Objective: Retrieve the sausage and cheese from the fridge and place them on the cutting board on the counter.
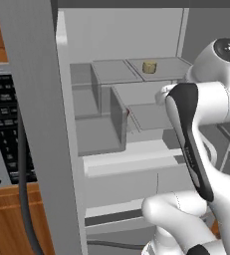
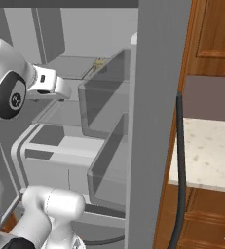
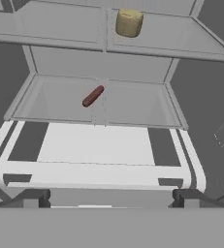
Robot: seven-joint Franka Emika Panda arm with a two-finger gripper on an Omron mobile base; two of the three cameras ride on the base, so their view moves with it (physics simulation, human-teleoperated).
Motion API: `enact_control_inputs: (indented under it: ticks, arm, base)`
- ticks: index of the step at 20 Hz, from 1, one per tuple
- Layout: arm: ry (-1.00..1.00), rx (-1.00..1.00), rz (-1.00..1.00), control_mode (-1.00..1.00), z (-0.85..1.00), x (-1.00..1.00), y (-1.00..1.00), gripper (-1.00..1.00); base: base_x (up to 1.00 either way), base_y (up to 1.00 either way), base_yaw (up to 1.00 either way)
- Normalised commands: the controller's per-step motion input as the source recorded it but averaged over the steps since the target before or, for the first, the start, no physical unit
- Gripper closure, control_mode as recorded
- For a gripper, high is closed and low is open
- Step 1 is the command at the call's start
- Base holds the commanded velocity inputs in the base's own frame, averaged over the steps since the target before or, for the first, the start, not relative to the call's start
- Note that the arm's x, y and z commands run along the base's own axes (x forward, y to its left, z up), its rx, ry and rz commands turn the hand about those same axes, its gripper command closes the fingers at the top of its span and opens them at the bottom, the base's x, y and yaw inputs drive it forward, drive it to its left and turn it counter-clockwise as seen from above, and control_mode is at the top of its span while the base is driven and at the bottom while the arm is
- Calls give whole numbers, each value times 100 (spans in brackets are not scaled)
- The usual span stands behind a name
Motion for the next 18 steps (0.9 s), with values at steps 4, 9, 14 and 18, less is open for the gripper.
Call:
enact_control_inputs:
  ticks: [4,9,14,18]
  arm:
    - [0,0,0,100,0,0,0,-100]
    - [0,0,2,-100,6,8,-1,-100]
    - [0,0,4,-100,26,48,-11,-100]
    - [0,0,0,-100,25,46,-7,-100]
  base:
    - [75,-14,0]
    - [35,-6,6]
    - [0,0,0]
    - [0,0,0]
